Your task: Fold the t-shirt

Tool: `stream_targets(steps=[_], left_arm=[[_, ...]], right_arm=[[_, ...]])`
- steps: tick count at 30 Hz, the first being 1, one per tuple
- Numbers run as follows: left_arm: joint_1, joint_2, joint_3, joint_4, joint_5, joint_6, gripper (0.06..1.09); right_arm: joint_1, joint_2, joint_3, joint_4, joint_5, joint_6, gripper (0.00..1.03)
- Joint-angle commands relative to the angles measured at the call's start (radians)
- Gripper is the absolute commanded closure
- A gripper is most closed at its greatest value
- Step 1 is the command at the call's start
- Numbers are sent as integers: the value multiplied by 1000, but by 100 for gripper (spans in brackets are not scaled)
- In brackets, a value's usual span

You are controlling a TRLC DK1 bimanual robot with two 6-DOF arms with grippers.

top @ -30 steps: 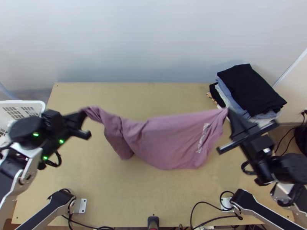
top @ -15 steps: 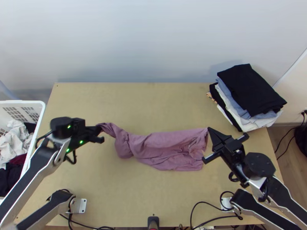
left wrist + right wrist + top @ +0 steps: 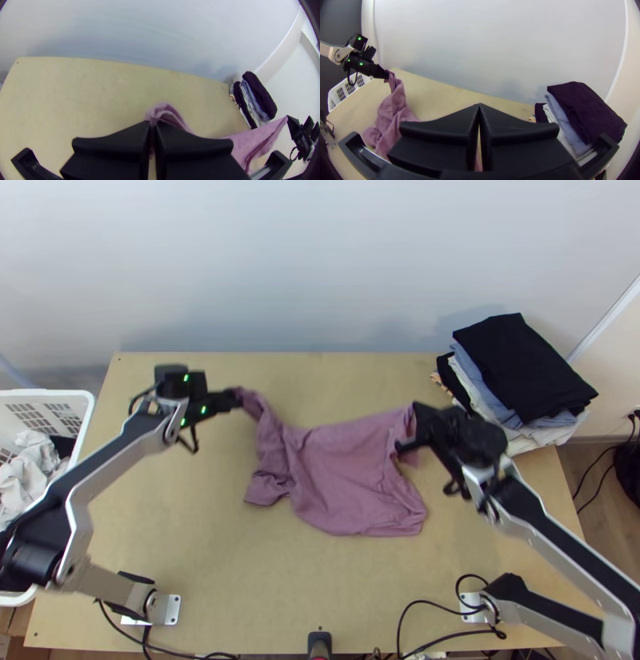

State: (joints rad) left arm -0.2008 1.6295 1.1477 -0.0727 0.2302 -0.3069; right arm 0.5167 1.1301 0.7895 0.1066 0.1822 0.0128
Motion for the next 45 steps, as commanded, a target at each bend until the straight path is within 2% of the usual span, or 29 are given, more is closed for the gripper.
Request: stream_targets(steps=[1,5,9,14,18,25,34,41,42,45], left_arm=[[-5,98,147,25,12,-69,105],[-11,173,277,30,11,-113,105],[-28,132,282,-2,14,-120,105],[-29,-14,78,-13,63,-78,105],[-25,-115,-86,-9,66,-49,105],[-29,-240,-201,-12,67,-52,105],[-34,-244,-204,-10,66,-52,105],[-20,-241,-212,-16,61,-49,105],[-17,-244,-213,-18,61,-49,105],[-3,-250,-220,-27,61,-46,105]], right_arm=[[-37,114,128,35,-26,72,100],[-63,231,249,54,-44,111,100],[-58,227,284,18,-64,130,100],[-50,114,189,-111,-104,184,100],[-50,14,66,-191,-132,208,100],[-32,-108,-72,-377,-188,309,100],[32,-130,-202,-421,-214,431,100],[14,-32,-161,-393,-216,529,100],[11,-32,-150,-393,-216,538,98],[6,-36,-104,-407,-216,539,73]])
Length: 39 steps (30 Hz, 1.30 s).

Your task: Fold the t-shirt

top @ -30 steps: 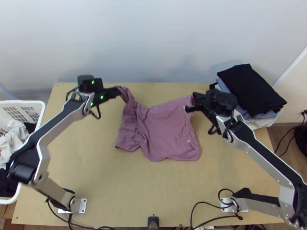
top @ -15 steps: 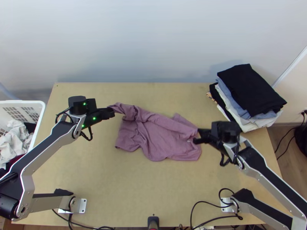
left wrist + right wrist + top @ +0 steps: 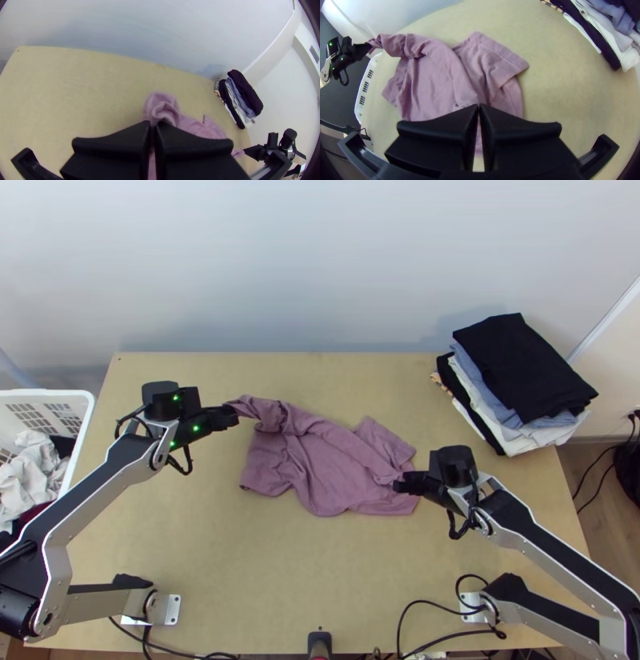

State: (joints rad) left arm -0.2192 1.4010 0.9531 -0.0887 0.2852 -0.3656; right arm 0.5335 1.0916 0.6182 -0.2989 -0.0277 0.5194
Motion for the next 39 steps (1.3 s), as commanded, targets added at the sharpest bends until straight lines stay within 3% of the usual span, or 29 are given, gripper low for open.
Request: stream_targets(steps=[1,3,6,9,12,15,18,19,21,25,30,39], left_arm=[[18,-25,-25,-14,6,13,105],[21,-31,-24,-22,6,14,105],[23,-36,-19,-26,5,17,105],[23,-37,-8,-32,2,19,105],[21,-33,-4,-37,0,19,105],[21,-28,-4,-37,-4,19,105],[21,-27,-5,-37,-8,19,105],[21,-27,-5,-37,-8,19,105],[21,-28,-5,-40,-9,19,105],[23,-30,-7,-48,-11,20,105],[26,-37,-14,-52,-12,20,105],[38,-53,-19,-66,-12,28,105]], right_arm=[[-12,-1,89,-17,-5,33,67],[-30,-9,135,-51,-5,30,57],[-79,-25,196,-101,38,30,57],[-170,-7,273,-215,35,209,57],[-233,-9,324,-276,18,323,72],[-253,-7,354,-313,20,347,99],[-250,1,341,-375,-8,403,100],[-248,-4,330,-393,-29,412,93],[-210,7,298,-444,-112,430,70],[-144,106,304,-637,-222,450,41],[-107,220,302,-684,-242,422,40],[-112,330,333,-609,-247,419,40]])
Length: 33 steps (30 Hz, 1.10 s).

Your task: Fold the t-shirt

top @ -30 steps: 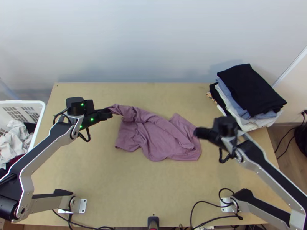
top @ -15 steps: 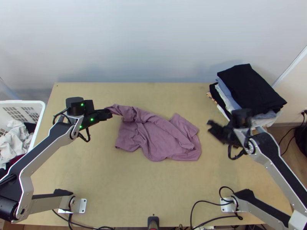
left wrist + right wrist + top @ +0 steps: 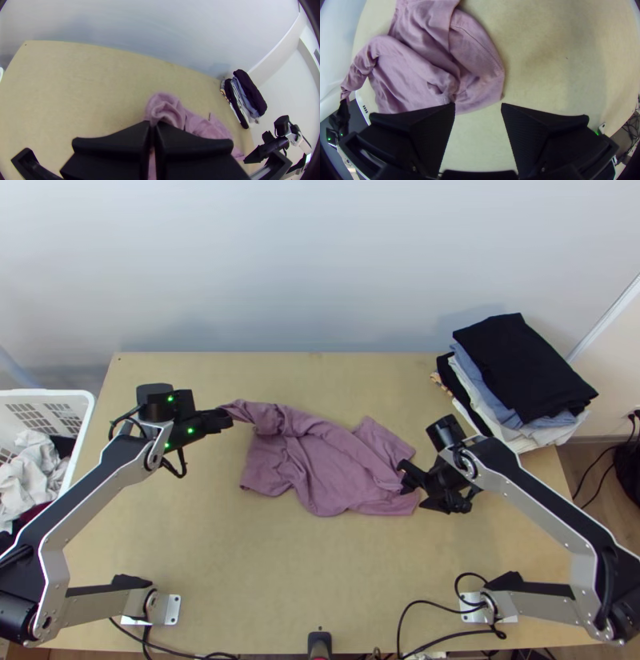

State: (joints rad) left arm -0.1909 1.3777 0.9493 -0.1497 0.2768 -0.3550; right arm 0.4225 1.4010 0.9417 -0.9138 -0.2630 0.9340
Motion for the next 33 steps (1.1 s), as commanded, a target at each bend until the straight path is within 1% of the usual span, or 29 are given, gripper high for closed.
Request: stream_targets(steps=[1,8,14,16,26,33], left_arm=[[11,-31,-14,-7,-4,19,105],[18,-31,-11,-17,-4,25,105],[16,-22,-7,-16,-4,24,105],[16,-20,-7,-16,-4,24,105],[19,-22,-12,-16,-4,25,105],[18,-28,-14,-19,-4,24,105]], right_arm=[[1,18,17,6,-12,6,40],[4,1,71,6,-12,25,42],[4,41,77,38,-12,34,43],[5,44,85,46,-12,39,46],[44,13,100,46,-12,71,46],[81,-19,109,43,5,95,46]])
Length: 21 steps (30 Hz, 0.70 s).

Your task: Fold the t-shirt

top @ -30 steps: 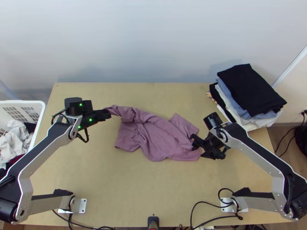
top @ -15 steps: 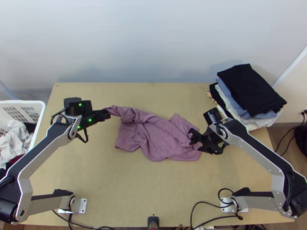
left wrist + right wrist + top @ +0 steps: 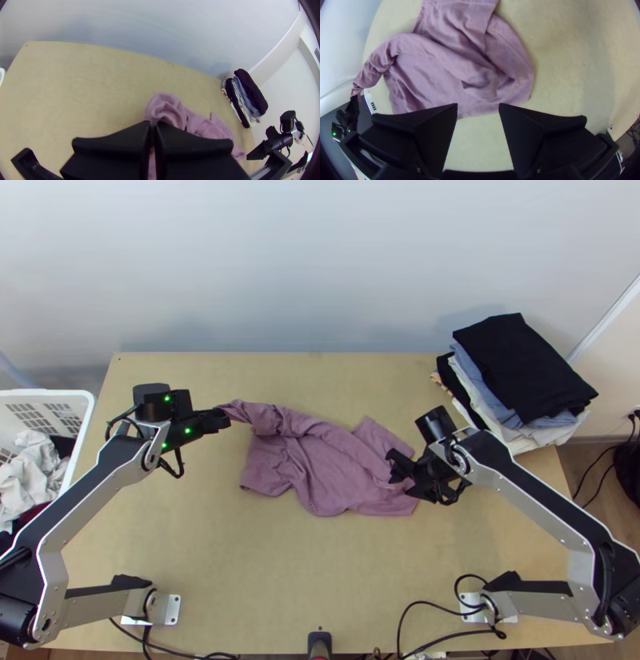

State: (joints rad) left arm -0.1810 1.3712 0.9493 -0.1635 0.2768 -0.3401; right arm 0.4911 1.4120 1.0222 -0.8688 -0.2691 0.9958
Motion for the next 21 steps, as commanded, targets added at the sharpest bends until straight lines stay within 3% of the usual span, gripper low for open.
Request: stream_targets(steps=[1,21], left_arm=[[8,-23,-14,-7,-5,9,105],[12,-31,-15,-14,-5,9,105]], right_arm=[[17,-33,29,-2,14,37,46],[-25,100,4,42,39,30,46]])
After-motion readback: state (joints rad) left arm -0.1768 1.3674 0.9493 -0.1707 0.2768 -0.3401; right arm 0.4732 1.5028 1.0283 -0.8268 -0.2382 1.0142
